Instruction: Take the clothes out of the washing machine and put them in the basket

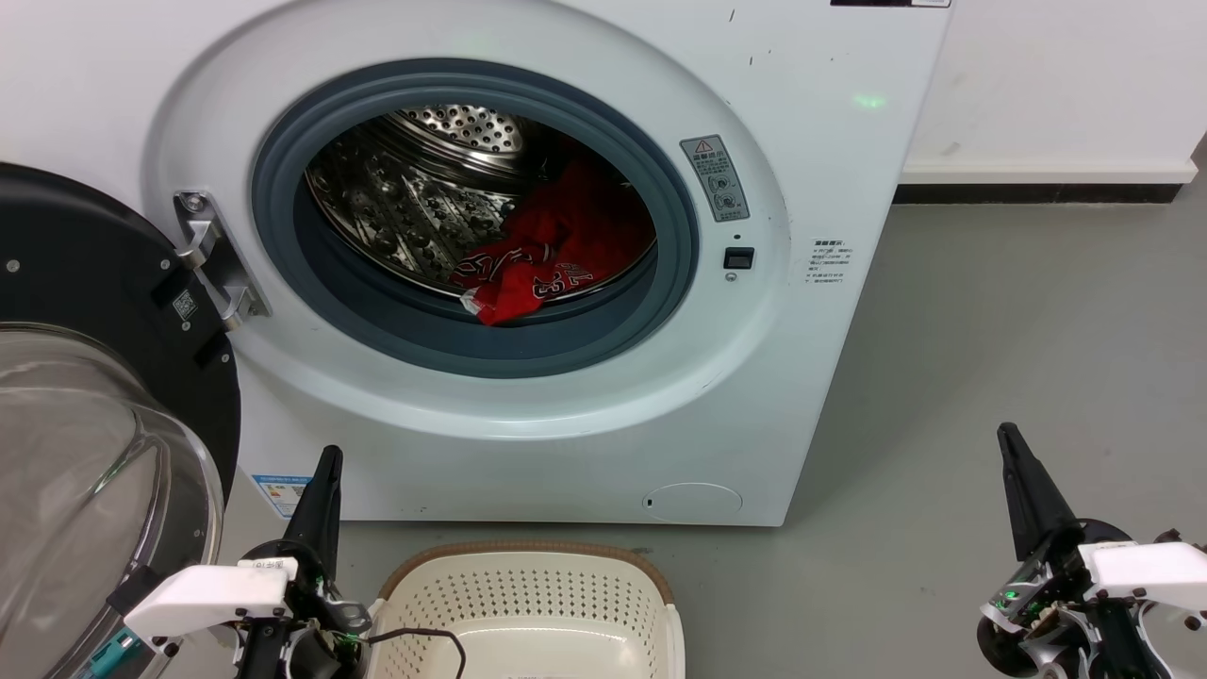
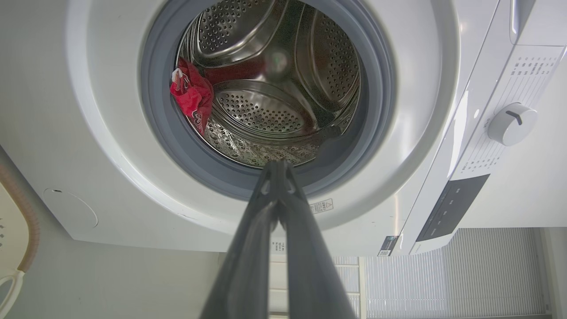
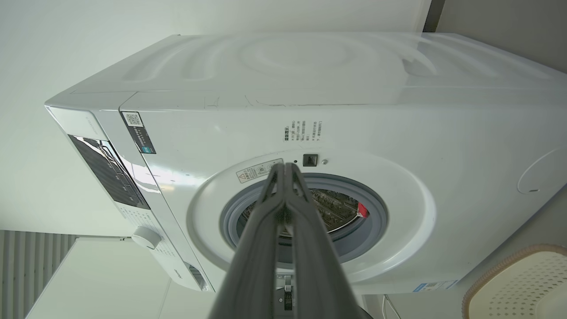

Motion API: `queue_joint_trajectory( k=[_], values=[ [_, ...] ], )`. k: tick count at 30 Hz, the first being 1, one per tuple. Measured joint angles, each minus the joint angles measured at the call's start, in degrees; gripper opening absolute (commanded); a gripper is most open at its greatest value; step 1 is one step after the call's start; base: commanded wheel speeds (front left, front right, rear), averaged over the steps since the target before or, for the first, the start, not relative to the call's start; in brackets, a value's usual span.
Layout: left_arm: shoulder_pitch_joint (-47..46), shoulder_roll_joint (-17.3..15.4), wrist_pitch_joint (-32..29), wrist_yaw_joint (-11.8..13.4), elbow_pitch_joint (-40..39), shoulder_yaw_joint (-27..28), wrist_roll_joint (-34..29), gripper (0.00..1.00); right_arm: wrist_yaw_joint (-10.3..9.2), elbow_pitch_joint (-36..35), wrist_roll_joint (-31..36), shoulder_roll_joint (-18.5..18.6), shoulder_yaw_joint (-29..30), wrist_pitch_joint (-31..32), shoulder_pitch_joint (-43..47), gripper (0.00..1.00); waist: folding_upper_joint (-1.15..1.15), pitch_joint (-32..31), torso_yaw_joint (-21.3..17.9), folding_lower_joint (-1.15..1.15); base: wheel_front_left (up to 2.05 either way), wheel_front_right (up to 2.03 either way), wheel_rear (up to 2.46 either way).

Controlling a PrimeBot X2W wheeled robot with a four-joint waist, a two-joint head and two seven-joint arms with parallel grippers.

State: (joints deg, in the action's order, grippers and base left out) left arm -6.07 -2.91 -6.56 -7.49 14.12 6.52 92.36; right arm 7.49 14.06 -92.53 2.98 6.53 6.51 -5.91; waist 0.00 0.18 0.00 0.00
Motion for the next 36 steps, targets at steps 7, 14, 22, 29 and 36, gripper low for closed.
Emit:
queue_joint_trajectory(
  k=[7, 14, 22, 29, 36],
  values=[
    [0.0, 0.0, 0.0, 0.0, 0.0, 0.0, 0.0, 0.0, 0.0, 0.0, 0.0, 0.0, 0.0, 0.0, 0.0, 0.0, 0.0, 0.0, 0.0, 0.0, 0.0, 0.0, 0.0],
    [0.0, 0.0, 0.0, 0.0, 0.0, 0.0, 0.0, 0.0, 0.0, 0.0, 0.0, 0.0, 0.0, 0.0, 0.0, 0.0, 0.0, 0.0, 0.0, 0.0, 0.0, 0.0, 0.0],
    [0.0, 0.0, 0.0, 0.0, 0.0, 0.0, 0.0, 0.0, 0.0, 0.0, 0.0, 0.0, 0.0, 0.0, 0.0, 0.0, 0.0, 0.0, 0.0, 0.0, 0.0, 0.0, 0.0],
    [0.0, 0.0, 0.0, 0.0, 0.0, 0.0, 0.0, 0.0, 0.0, 0.0, 0.0, 0.0, 0.0, 0.0, 0.0, 0.0, 0.0, 0.0, 0.0, 0.0, 0.0, 0.0, 0.0],
    [0.0, 0.0, 0.0, 0.0, 0.0, 0.0, 0.0, 0.0, 0.0, 0.0, 0.0, 0.0, 0.0, 0.0, 0.0, 0.0, 0.0, 0.0, 0.0, 0.0, 0.0, 0.0, 0.0]
  ],
)
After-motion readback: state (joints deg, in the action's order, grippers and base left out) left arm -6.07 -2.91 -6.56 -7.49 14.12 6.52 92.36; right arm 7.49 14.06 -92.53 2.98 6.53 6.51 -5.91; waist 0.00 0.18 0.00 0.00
